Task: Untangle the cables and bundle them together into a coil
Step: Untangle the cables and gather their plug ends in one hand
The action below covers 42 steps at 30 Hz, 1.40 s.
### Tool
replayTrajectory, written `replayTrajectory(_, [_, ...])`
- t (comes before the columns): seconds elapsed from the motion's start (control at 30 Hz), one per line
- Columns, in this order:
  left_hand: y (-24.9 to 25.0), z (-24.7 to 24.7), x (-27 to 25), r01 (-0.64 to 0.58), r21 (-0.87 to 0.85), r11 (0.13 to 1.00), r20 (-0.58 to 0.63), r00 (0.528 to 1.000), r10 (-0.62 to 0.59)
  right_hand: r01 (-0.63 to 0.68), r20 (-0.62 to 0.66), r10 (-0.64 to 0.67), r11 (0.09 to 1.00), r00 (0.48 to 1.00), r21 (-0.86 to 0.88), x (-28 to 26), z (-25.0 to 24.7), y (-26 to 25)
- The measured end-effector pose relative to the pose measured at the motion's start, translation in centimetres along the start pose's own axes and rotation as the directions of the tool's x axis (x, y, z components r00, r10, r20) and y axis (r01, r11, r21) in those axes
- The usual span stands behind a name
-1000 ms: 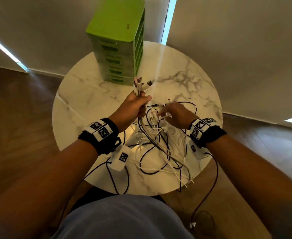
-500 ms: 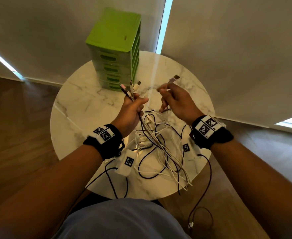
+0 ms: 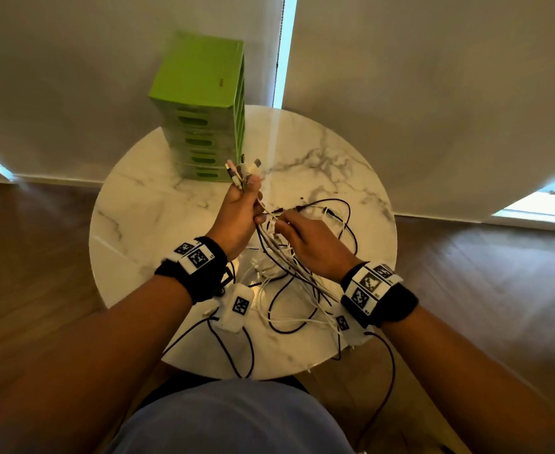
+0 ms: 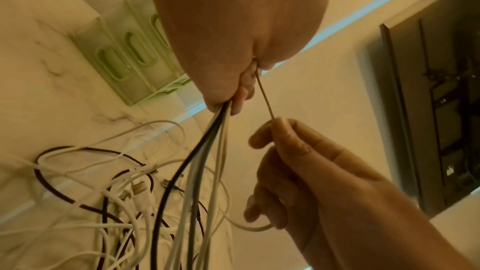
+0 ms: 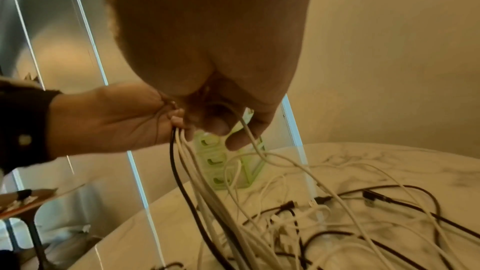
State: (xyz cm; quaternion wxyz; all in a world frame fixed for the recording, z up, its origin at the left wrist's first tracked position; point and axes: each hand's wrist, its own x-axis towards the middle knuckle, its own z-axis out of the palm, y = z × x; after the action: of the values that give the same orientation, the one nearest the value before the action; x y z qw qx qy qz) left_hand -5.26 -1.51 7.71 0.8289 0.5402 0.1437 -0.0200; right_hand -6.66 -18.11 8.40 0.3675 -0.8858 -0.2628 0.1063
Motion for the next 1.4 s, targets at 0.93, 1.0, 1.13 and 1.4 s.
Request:
replayTrajectory(0.93, [5.1, -3.0, -0.5, 0.082, -0.167, 0.983, 0.137, 0.989, -0.059, -0.212, 0.169, 0.212, 0.977, 0.963, -0.016, -2.6, 2.9, 2.6])
replayTrajectory(1.0, [6.5, -3.9, 0.3, 0.052, -0.154, 0.987, 0.124, 0.992, -0.033, -0.219, 0.193, 0.218, 0.976, 0.957, -0.019, -3.5, 3.0, 4.2])
replayTrajectory(1.13, [7.2, -4.4, 0.5, -0.005, -0.032, 0.999, 0.116, 0.993, 0.009, -0.207, 0.099, 0.221, 0.969, 0.97, -0.132, -2.0, 1.8, 4.7])
replayTrajectory(1.4, [3.9, -2.6, -1.3, -0.004, 0.474, 0.88, 0.134, 0.989, -0.067, -0.151, -0.045, 0.149, 0.988, 0.988, -0.045, 3.5, -1.2, -2.0])
